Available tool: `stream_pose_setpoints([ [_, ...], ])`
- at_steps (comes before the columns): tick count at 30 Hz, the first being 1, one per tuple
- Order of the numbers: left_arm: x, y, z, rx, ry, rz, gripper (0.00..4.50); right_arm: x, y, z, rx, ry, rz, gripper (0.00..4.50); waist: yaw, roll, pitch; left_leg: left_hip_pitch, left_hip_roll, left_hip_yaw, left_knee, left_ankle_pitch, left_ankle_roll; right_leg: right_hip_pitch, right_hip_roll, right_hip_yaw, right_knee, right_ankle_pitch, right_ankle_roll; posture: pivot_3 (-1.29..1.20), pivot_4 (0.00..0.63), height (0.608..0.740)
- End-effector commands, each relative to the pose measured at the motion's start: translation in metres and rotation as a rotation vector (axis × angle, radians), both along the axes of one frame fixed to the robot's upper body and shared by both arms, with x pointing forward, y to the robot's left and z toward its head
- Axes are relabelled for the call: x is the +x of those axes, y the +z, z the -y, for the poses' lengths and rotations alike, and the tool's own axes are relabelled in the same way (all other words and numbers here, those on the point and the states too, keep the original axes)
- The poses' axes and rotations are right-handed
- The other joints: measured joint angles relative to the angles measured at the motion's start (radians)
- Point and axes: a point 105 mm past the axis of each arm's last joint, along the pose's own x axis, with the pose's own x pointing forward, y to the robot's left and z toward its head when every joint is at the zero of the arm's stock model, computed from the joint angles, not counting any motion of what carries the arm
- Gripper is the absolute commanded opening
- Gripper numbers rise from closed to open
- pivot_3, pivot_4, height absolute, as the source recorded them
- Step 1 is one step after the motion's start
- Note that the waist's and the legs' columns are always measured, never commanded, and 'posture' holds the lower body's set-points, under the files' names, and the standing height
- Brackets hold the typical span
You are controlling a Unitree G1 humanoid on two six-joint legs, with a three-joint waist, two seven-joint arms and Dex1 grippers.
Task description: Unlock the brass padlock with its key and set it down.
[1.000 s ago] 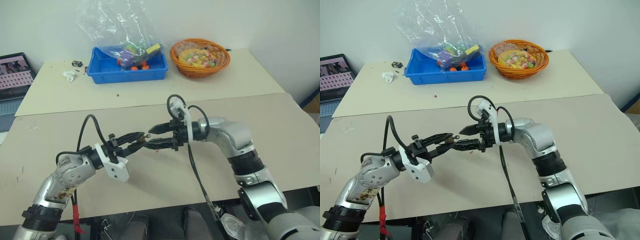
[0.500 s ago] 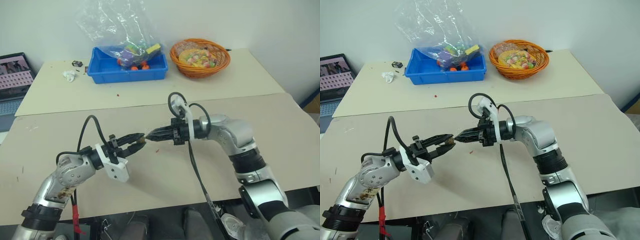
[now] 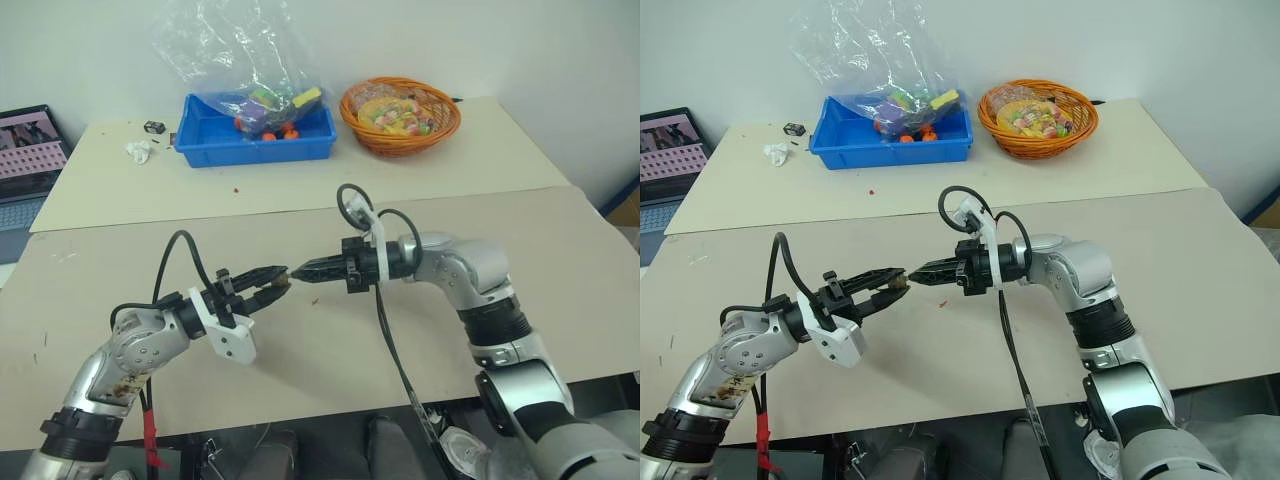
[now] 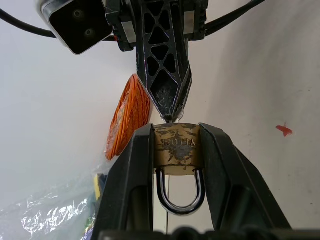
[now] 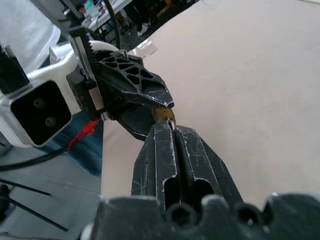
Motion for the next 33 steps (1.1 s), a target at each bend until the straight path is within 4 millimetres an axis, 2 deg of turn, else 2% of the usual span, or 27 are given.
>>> stream_pose_setpoints([
  [1,-0.006,0.012,0.005,-0.021,-0.032,0.062,0.82,-0.007,0.001,-0.011,-0.024,0.019,-0.261,0.06,-0.002,0.0,0.0,0.0,0.0,0.0,0.0,0.0,0.0,0.0,0.0,0.0,0.0,0.0,-0.001,0.0,0.15,0.732],
  [3,-0.006,0.012,0.006,-0.023,-0.034,0.064,0.82,-0.01,0.0,-0.013,-0.023,0.029,-0.357,0.06,0.0,0.0,0.0,0.0,0.001,0.0,0.0,0.0,0.0,0.0,0.001,0.0,0.0,0.001,-0.001,0.0,0.15,0.732],
  [8,-0.007,0.012,0.006,-0.025,-0.034,0.064,0.82,0.0,-0.012,-0.018,-0.067,-0.05,-0.529,0.06,0.0,0.001,0.0,0.0,0.001,0.0,0.0,0.0,0.0,-0.001,0.001,0.0,0.0,0.001,-0.002,0.0,0.15,0.732],
  [14,-0.008,0.012,0.006,-0.028,-0.028,0.061,0.82,0.014,-0.018,-0.015,-0.12,-0.154,-0.338,0.06,-0.005,0.001,0.0,0.0,0.001,0.001,0.0,0.0,0.0,-0.002,0.001,0.0,0.001,0.001,-0.002,0.0,0.15,0.732],
  [16,-0.008,0.012,0.006,-0.029,-0.027,0.06,0.82,0.017,-0.014,-0.014,-0.09,-0.16,-0.315,0.68,-0.007,0.001,0.0,0.0,0.001,0.002,0.0,0.0,0.0,-0.002,0.001,0.0,0.001,0.001,-0.001,0.0,0.15,0.732],
  [17,-0.008,0.012,0.006,-0.029,-0.026,0.06,0.82,0.017,-0.01,-0.014,-0.07,-0.157,-0.306,0.82,-0.008,0.001,0.0,0.0,0.001,0.002,0.0,0.0,0.0,-0.002,0.001,0.0,0.001,0.001,-0.001,0.0,0.15,0.732],
  [19,-0.008,0.012,0.006,-0.031,-0.025,0.059,0.82,0.018,-0.006,-0.014,-0.052,-0.158,-0.281,1.66,-0.012,0.001,0.0,0.0,0.001,0.002,0.0,0.0,0.0,-0.002,0.001,0.0,0.001,0.001,-0.002,0.0,0.15,0.732],
  [24,-0.009,0.013,0.006,-0.033,-0.024,0.057,0.82,0.017,-0.001,-0.013,-0.033,-0.132,-0.271,3.29,-0.021,0.001,0.0,-0.001,0.001,0.002,0.0,0.0,0.0,-0.002,0.001,0.0,0.001,0.001,-0.002,0.0,0.15,0.732],
  [27,-0.009,0.013,0.007,-0.034,-0.024,0.056,0.82,0.024,0.001,-0.003,0.005,-0.153,-0.246,4.3,-0.023,0.001,0.0,-0.001,0.001,0.002,0.0,0.0,0.0,-0.002,0.001,0.0,0.001,0.001,-0.002,0.0,0.15,0.732],
  [30,-0.008,0.013,0.007,-0.035,-0.022,0.053,0.82,0.028,0.004,0.01,0.047,-0.151,-0.211,4.3,-0.025,0.001,0.0,0.0,0.001,0.002,0.0,0.0,0.0,-0.002,0.001,0.0,0.001,0.001,-0.002,0.0,0.15,0.732],
  [33,-0.008,0.013,0.007,-0.035,-0.022,0.053,0.82,0.018,0.014,0.011,0.096,-0.085,-0.179,4.3,-0.025,0.001,0.0,-0.001,0.001,0.002,0.0,0.0,0.0,-0.002,0.001,0.0,0.001,0.001,-0.002,0.0,0.15,0.732],
])
